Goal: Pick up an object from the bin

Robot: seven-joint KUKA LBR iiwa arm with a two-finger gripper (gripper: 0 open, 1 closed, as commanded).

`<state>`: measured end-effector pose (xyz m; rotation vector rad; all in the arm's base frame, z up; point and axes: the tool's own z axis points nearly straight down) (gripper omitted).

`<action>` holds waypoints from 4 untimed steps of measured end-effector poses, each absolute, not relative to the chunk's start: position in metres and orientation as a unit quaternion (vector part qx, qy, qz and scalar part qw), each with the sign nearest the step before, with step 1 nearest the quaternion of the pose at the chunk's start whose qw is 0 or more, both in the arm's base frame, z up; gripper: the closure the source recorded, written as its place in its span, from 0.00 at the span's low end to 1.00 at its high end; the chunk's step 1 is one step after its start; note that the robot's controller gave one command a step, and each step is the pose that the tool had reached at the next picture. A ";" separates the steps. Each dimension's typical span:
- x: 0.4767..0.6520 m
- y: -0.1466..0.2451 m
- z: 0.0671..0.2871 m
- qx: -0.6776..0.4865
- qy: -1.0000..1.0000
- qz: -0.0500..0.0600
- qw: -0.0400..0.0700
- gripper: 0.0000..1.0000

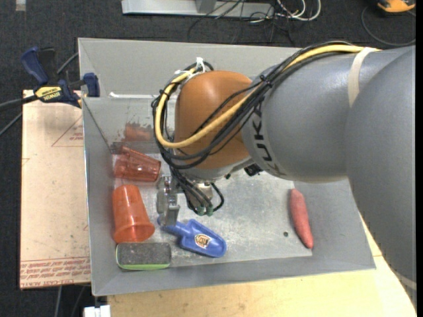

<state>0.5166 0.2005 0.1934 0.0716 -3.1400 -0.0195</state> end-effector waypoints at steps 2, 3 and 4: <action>0.537 0.219 0.246 0.143 -0.990 -0.007 -0.002 0.00; 0.537 0.219 0.246 0.143 -0.990 -0.007 -0.002 0.00; 0.509 0.204 0.167 0.177 -0.984 -0.006 0.001 0.00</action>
Offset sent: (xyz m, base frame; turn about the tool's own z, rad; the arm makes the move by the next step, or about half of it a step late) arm 0.0195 0.0176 0.0530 -0.2409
